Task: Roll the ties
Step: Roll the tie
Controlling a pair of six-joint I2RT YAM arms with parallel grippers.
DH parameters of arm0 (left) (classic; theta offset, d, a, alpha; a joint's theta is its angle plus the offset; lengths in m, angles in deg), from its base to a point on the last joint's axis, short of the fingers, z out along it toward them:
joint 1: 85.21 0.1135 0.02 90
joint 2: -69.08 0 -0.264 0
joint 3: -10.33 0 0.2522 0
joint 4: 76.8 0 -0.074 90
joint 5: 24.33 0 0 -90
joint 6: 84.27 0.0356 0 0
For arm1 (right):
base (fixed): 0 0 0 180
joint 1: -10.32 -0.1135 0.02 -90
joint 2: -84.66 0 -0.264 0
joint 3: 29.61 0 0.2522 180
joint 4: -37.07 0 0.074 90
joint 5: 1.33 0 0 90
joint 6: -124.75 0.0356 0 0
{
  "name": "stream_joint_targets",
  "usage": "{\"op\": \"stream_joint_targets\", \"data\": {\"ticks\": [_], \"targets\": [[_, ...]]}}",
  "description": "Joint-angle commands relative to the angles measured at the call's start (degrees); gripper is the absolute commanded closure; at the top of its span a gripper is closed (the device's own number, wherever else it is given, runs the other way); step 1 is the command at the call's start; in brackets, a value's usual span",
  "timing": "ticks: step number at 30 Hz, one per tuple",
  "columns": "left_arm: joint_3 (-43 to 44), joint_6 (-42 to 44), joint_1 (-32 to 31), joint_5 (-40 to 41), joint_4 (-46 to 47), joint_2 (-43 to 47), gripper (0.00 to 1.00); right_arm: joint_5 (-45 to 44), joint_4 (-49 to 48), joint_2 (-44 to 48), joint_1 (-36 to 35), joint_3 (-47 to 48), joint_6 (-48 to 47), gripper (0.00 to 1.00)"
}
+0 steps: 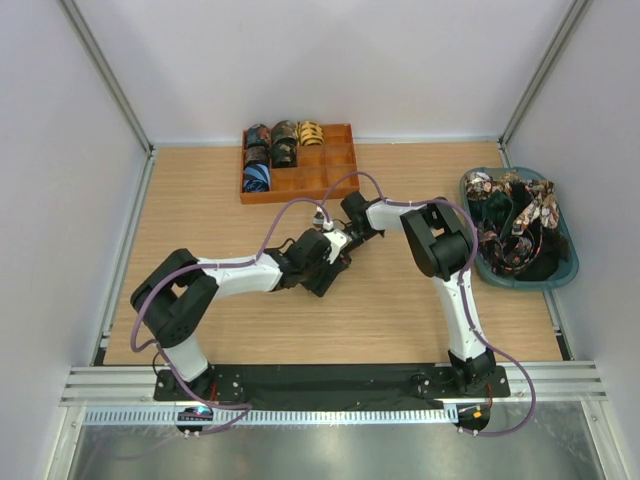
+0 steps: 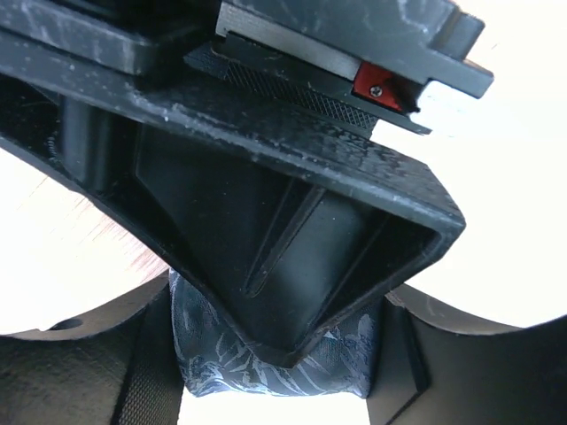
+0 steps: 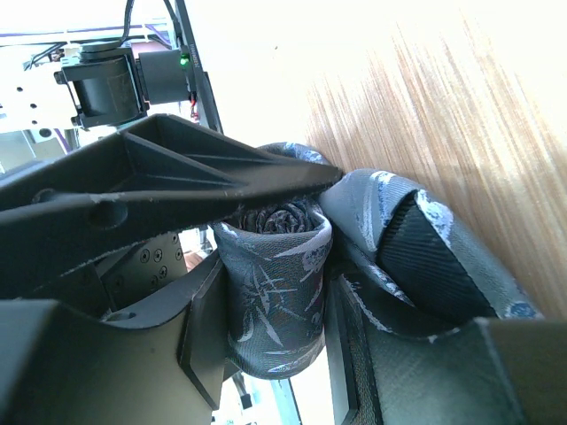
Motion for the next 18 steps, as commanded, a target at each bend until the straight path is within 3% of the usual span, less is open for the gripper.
{"op": "stream_joint_targets", "data": {"ticks": [1,4,10,18], "targets": [[0.3,0.6,0.4,0.2,-2.6,-0.3,0.36,-10.2,-0.7,-3.2,0.2,-0.9,-3.6,0.62],[0.0,0.6,0.4,-0.1,-2.6,-0.5,0.44,-10.1,-0.7,-3.1,0.4,-0.9,-3.5,0.62],[0.1,0.3,0.4,0.6,-2.9,-1.8,0.56,-9.5,-1.9,-2.3,1.1,-1.4,-1.6,0.51],[0.7,-0.1,0.4,0.4,-4.2,-3.4,0.6,-9.3,-0.8,-1.7,1.9,0.3,-0.5,0.43]]}}
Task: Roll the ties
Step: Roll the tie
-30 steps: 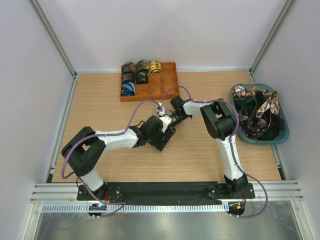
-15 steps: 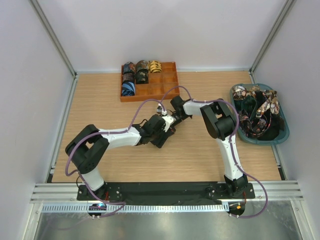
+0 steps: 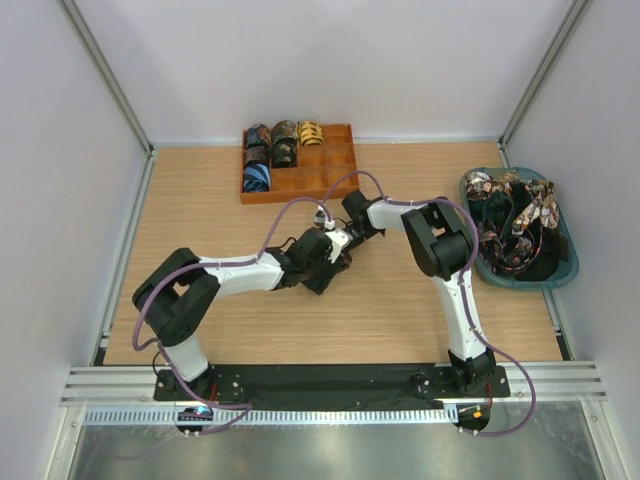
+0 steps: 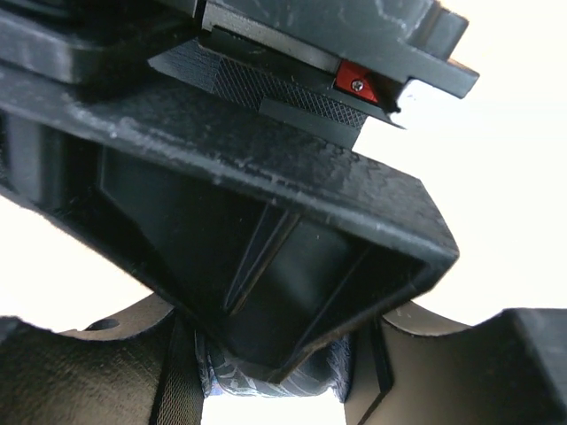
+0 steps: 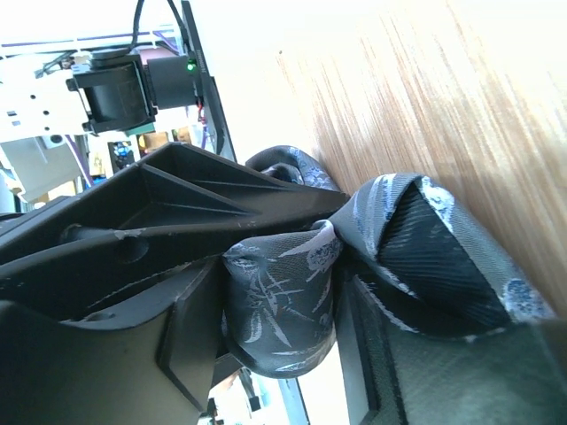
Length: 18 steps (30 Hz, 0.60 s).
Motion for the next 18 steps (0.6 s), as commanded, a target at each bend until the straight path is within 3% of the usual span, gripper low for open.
{"op": "stream_joint_targets", "data": {"ticks": [1,14,18], "targets": [[0.3,0.2,0.6,0.8,-4.1,-3.1,0.6,-9.8,-1.4,-1.5,1.2,-0.2,-1.7,0.42],[2.2,0.2,0.5,-0.3,-6.6,-6.0,0.64,-9.4,-2.2,1.0,2.8,0.2,2.9,0.3],[2.5,0.3,0.6,-1.2,-7.0,-6.6,0.64,-9.8,-2.7,1.5,3.5,0.1,4.0,0.31]]}}
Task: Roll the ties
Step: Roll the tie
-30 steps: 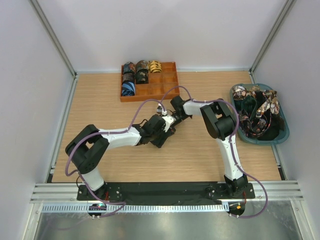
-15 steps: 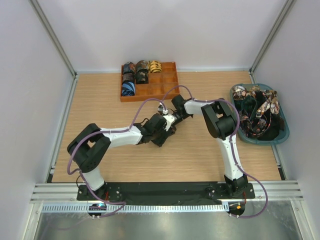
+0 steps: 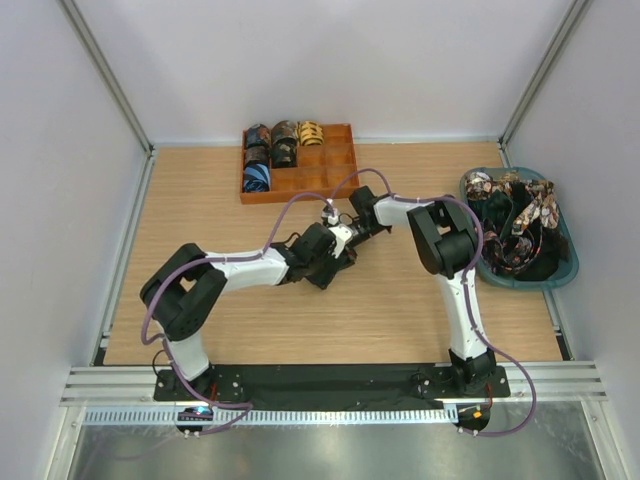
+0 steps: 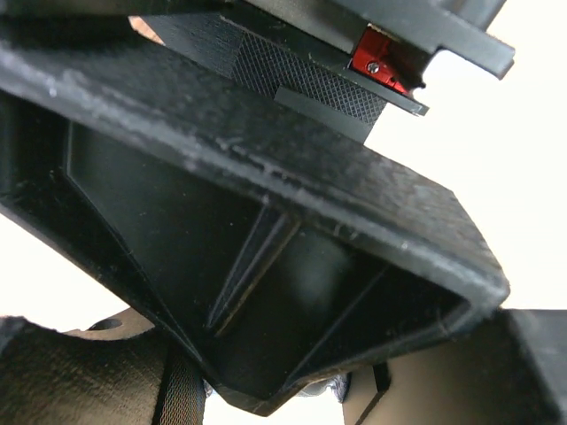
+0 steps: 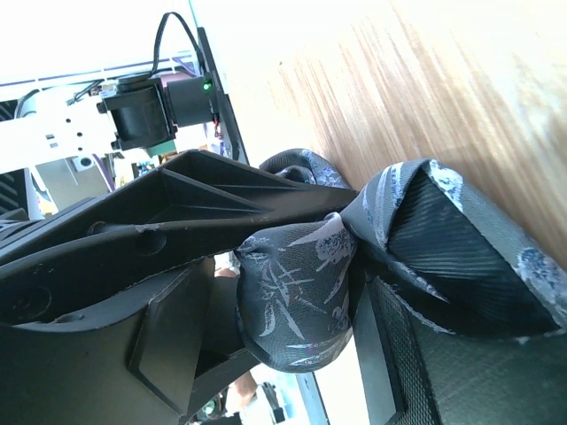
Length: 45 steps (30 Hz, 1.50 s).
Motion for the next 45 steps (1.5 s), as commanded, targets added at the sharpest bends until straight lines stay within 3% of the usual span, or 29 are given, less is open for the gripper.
{"op": "stream_joint_targets", "data": {"ticks": [1,10,13,25,38,41,45], "targets": [[-0.8,0.4,0.3,-1.2,-7.0,-3.8,0.65,-10.9,-2.4,1.1,1.1,0.1,0.2,0.3],[-0.3,0.3,0.4,-1.5,-7.7,-4.3,0.67,-10.8,-5.9,3.0,3.5,-1.5,4.2,0.3],[0.0,0.3,0.3,-1.8,-7.8,-4.5,0.67,-10.4,-10.4,4.4,5.2,-3.4,8.0,0.25],[1.4,-0.2,0.3,-1.6,-9.7,-5.7,0.69,-14.4,-23.0,10.3,13.1,-10.7,19.3,0.29],[11.2,-3.4,1.0,-1.9,-25.1,-11.6,0.7,-44.8,-30.9,39.0,15.5,-38.1,19.4,0.35],[13.5,-4.4,1.6,-5.0,-27.8,-12.5,0.7,-50.9,-34.0,49.3,13.0,-44.7,17.5,0.37],[16.9,-5.1,1.9,-8.1,-31.9,-15.1,0.71,-60.0,-34.6,65.1,3.0,-50.1,10.8,0.37]]}}
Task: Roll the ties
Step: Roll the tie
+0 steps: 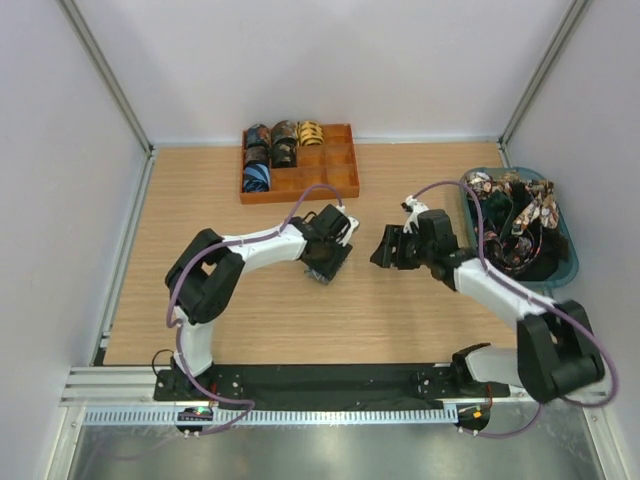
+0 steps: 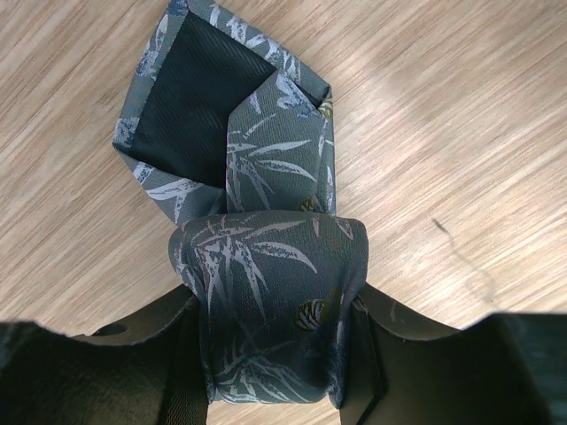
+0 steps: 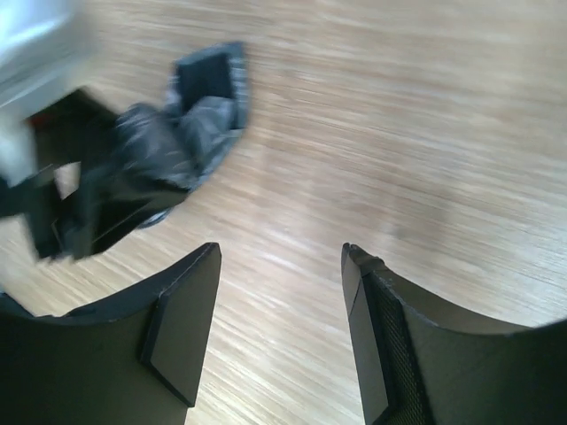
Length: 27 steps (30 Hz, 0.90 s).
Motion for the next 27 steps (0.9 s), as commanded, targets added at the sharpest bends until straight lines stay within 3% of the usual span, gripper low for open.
{"op": "stream_joint_targets", "data": {"ticks": [1,5,11,17,22,27], "targets": [[0.6,-1.9,0.5,-6.1,-13.2,-6.4,0.71,-12.9,-5.0,12.8,-9.2,-2.7,-7.1,0.36],[3.8,-2.3,0.7,-8.2,-16.8,-9.1,0.74,-20.1,-6.2,22.7,-20.2,-6.1,-11.7,0.36],[6.9,-2.4,0.8,-8.7,-21.5,-11.4,0.75,-30.7,-7.0,25.1,-36.6,-6.8,-18.0,0.38],[6.8,-2.5,0.8,-8.7,-22.9,-11.5,0.75,-46.7,-3.7,14.6,-53.2,-0.8,-24.4,0.39],[6.8,-2.7,0.6,-9.6,-23.3,-11.5,0.76,-57.7,1.7,0.9,-61.6,8.2,-28.6,0.39],[6.0,-2.8,0.5,-9.7,-23.7,-11.1,0.76,-68.3,10.3,-12.6,-65.3,18.0,-30.9,0.39]]}}
